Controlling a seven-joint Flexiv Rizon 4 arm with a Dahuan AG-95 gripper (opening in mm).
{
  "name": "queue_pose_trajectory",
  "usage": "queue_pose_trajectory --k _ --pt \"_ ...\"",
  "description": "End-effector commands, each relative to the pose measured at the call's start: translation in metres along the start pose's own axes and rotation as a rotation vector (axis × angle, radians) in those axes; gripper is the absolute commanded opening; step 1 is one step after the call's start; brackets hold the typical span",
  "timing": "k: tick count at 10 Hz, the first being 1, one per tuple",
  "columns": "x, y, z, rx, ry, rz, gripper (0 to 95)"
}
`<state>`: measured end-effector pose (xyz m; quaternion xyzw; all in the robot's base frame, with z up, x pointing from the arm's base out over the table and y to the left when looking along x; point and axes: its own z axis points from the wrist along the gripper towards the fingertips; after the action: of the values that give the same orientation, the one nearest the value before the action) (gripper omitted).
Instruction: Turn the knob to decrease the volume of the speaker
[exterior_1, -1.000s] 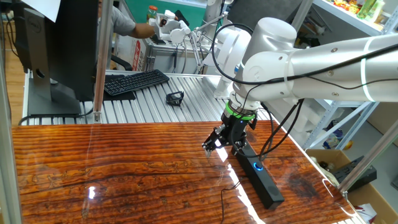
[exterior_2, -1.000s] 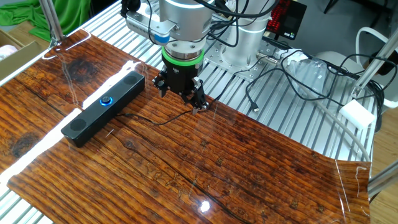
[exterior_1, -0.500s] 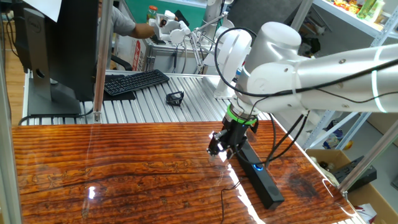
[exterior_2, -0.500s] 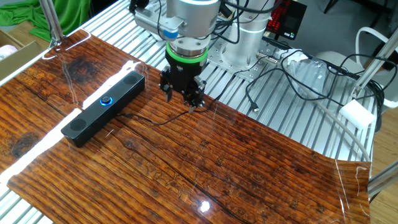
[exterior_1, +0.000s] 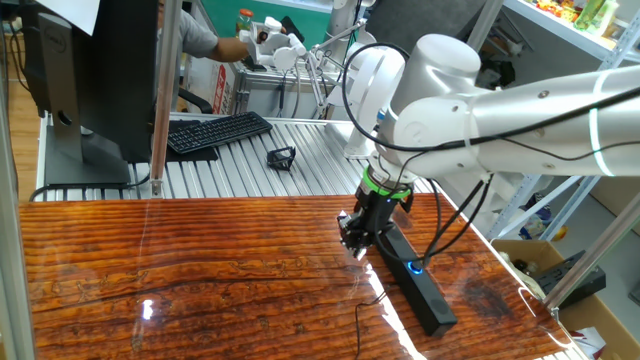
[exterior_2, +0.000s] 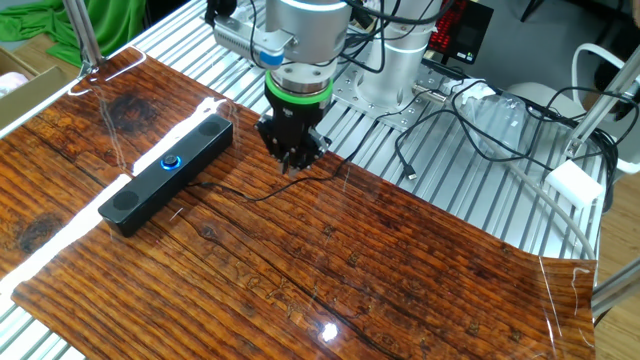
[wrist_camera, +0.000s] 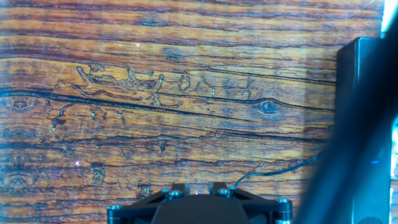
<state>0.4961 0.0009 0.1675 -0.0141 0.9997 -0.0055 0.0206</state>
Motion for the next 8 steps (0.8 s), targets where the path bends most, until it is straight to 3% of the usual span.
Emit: queue_pose_trajectory --k 1,5,8 --pt "-0.001 0.0 0.0 0.0 0.001 -0.001 0.0" --pt "0.003 0.0 0.003 -0.001 0.0 -0.004 0.0" --pt "0.013 -0.008 0.009 -0.019 -0.002 -0.008 0.0"
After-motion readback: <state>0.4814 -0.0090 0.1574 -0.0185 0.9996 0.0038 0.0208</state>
